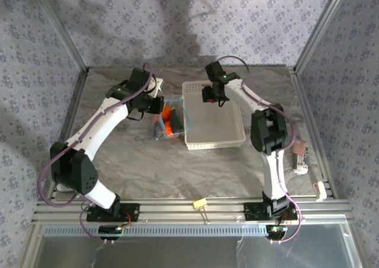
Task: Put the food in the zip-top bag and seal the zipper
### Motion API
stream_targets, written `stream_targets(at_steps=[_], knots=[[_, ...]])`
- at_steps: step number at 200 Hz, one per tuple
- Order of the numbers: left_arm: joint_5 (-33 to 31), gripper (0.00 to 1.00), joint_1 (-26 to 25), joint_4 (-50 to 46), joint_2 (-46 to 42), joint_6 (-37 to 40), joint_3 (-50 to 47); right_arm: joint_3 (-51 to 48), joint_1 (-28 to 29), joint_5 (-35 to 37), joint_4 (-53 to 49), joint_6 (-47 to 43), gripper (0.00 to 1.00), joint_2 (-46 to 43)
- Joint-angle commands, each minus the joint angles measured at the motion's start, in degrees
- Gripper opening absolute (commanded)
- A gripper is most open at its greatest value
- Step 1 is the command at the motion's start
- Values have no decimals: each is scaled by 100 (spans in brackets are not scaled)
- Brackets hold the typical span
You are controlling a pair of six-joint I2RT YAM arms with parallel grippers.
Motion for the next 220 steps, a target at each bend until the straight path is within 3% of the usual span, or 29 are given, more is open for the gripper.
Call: stream_targets(at_steps=[1,52,86,128,186,220], knots=[[126,11,47,4,-148,45,25,-766,118,-98,337,-134,43,-1172],[133,11,48,24,-119,-5,61,-2416,1119,-591,761,-579,43,-3143],[152,11,35,79,-96,-109,53,-2987,1816,-1283,1280,-464,44,-3719],[193,11,3,100,-130,-172,52,-2855,2384,-930,1462,-298,45,-3205],[262,11,3,27,-157,-154,130,-2157,2570,-208,1351,-109,46,-2086],[260,11,-1,-2,-174,-136,131,-1830,2572,-88,1229,-91,60,-1708]])
